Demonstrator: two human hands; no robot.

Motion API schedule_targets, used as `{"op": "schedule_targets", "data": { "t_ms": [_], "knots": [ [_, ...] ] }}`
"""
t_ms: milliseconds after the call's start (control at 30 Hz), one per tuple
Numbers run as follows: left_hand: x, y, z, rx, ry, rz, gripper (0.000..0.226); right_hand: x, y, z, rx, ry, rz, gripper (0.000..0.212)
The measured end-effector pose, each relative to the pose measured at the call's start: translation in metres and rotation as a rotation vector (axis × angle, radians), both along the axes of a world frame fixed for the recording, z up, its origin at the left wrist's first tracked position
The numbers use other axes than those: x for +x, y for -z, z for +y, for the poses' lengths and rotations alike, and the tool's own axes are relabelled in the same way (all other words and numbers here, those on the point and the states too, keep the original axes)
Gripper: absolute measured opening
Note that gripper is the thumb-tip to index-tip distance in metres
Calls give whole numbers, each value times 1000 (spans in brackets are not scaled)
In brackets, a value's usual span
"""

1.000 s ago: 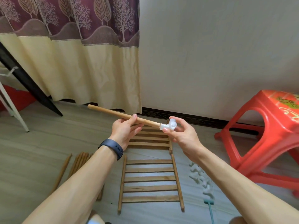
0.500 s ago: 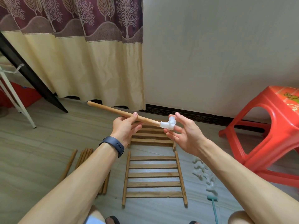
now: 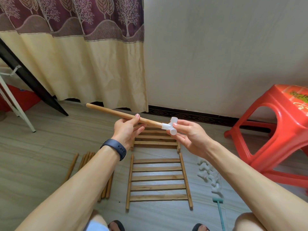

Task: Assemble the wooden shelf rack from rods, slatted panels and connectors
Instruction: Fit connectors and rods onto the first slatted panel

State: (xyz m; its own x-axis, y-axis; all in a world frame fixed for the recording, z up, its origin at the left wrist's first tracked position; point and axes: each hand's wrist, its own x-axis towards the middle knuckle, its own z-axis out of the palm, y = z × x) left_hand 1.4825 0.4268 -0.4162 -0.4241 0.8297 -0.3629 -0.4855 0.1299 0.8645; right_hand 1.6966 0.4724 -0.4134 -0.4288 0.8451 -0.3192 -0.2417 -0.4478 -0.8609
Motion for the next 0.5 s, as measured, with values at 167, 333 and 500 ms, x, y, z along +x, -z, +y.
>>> {"op": "schedule_targets", "data": {
  "t_ms": [167, 333, 500],
  "knots": [
    [0, 0, 0, 8, -29, 9, 20, -1, 3, -1, 88, -71, -90, 32],
    [-2, 0, 0, 0, -59, 35, 27, 0, 6, 2, 207, -117, -239, 32],
    [-7, -4, -1, 25, -138, -39, 28, 5, 6, 6, 245, 51, -270, 28]
  ]
}}
